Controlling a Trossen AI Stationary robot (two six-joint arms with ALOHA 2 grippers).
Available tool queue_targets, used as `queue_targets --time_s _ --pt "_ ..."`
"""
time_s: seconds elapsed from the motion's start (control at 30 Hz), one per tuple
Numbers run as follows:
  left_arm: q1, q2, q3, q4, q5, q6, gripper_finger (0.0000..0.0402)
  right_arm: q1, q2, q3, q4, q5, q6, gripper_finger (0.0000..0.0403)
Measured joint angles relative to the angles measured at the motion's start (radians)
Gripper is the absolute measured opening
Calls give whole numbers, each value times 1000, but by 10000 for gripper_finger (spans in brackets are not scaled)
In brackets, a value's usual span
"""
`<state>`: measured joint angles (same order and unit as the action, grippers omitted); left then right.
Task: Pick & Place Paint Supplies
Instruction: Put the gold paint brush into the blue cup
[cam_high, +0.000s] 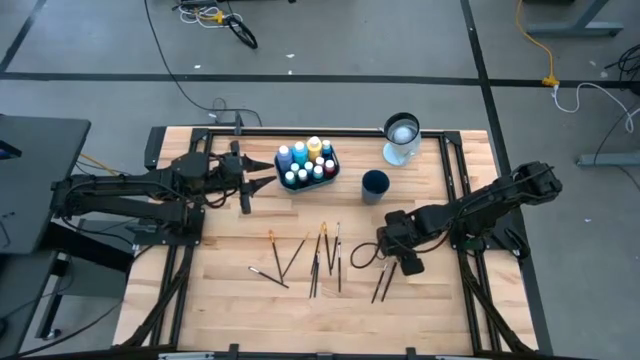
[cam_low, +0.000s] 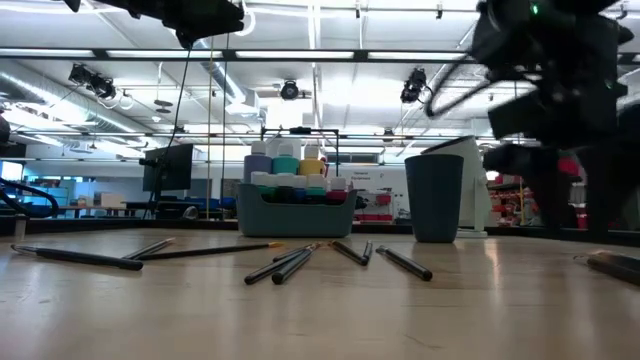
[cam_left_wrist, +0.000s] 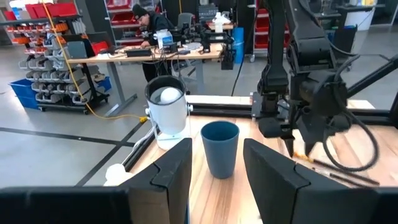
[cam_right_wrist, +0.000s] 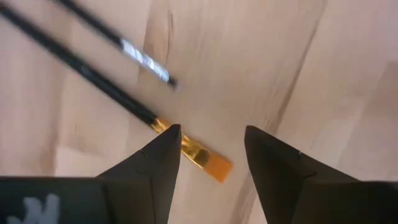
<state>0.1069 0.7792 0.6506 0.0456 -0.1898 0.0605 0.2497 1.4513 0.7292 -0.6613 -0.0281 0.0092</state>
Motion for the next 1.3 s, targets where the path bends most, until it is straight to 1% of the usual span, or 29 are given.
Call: queue_targets --time_s 0.1,0.17,0.27,0.37,0.47,0.57,0.7,0.8,0.97,1.1,1.3 --pt "0 0 0 5 0 0 153 1 0 33 -3 30 58 181" --pt "0 0 0 8 0 0 153 2 -1 42 -3 42 61 181" --pt "0 0 0 9 0 0 153 12 1 42 -42 42 6 181" --pt "0 0 0 10 0 0 153 26 4 41 -119 40 -65 181" --pt "0 0 0 16 0 0 153 37 4 31 -140 40 -102 181" --pt "0 0 0 15 0 24 153 44 4 8 -107 41 -148 181" --pt "0 0 0 15 0 30 153 47 4 -25 -46 78 -212 181" --pt "0 0 0 15 0 32 153 47 4 -41 -21 85 -256 181" --pt "0 0 0 15 0 33 153 47 2 -73 -6 76 -265 177" --pt "0 0 0 15 0 33 153 46 -4 -109 28 45 -265 150" --pt "0 0 0 19 0 33 153 47 -3 -111 35 42 -261 72"
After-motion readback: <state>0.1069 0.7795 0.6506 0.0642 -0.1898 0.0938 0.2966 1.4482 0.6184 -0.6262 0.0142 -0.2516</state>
